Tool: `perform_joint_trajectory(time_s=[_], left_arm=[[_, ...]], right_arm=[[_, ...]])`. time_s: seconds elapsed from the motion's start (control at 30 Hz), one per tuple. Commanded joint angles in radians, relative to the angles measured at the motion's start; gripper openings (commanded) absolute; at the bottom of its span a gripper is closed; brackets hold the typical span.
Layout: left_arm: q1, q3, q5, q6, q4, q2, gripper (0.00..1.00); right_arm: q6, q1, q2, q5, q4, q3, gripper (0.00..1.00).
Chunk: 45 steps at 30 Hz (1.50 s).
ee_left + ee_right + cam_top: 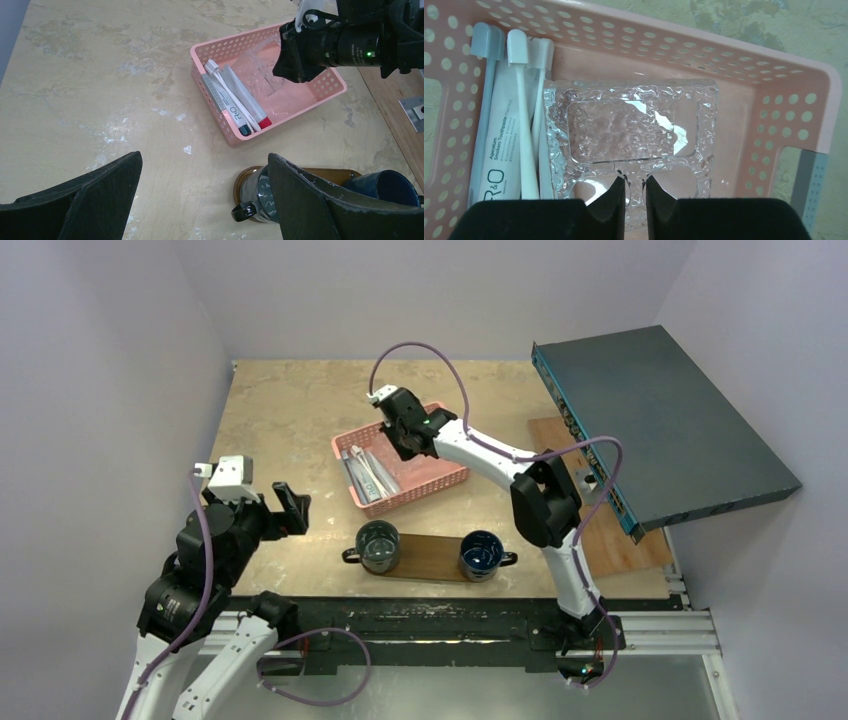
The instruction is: Prepare toiletry sets of a toothbrush and toothpaste on the tray
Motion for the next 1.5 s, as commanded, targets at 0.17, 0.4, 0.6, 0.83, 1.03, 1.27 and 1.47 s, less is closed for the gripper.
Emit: perform_joint_trajectory(time_s=[0.17, 0.4, 0.6, 0.83, 1.03, 1.27, 1.47], left_arm=[[0.009, -0.003, 0.006, 0.010, 0.032, 0.012, 0.96], [0.009, -0.002, 0.002, 0.012, 0.031, 0.016, 0.96], [0.009, -0.003, -0.003, 0.012, 0.030, 0.019, 0.96], [0.009, 0.000, -0.011, 0.012, 0.023, 0.027, 0.95], [0.009, 0.000, -0.007, 0.010, 0.022, 0.018, 0.95], [0.009, 0.002, 0.007, 0.009, 0.023, 0.000, 0.95], [0.009, 0.000, 0.040, 0.007, 0.031, -0.010, 0.96]], right_arm=[[0.034, -0.002, -0.215, 0.138, 0.066, -0.044, 0.00], [0.063, 0.004, -0.306, 0.164, 0.108, -0.103, 0.00], [0.137, 0.045, -0.369, 0.278, 0.035, -0.113, 0.00], [0.234, 0.068, -0.469, 0.317, -0.020, -0.157, 0.00], [0.319, 0.083, -0.540, 0.320, -0.087, -0.185, 0.00], [0.431, 0.100, -0.595, 0.342, -0.194, -0.218, 0.00], [0.546, 0.151, -0.606, 0.439, -0.345, -0.193, 0.00]])
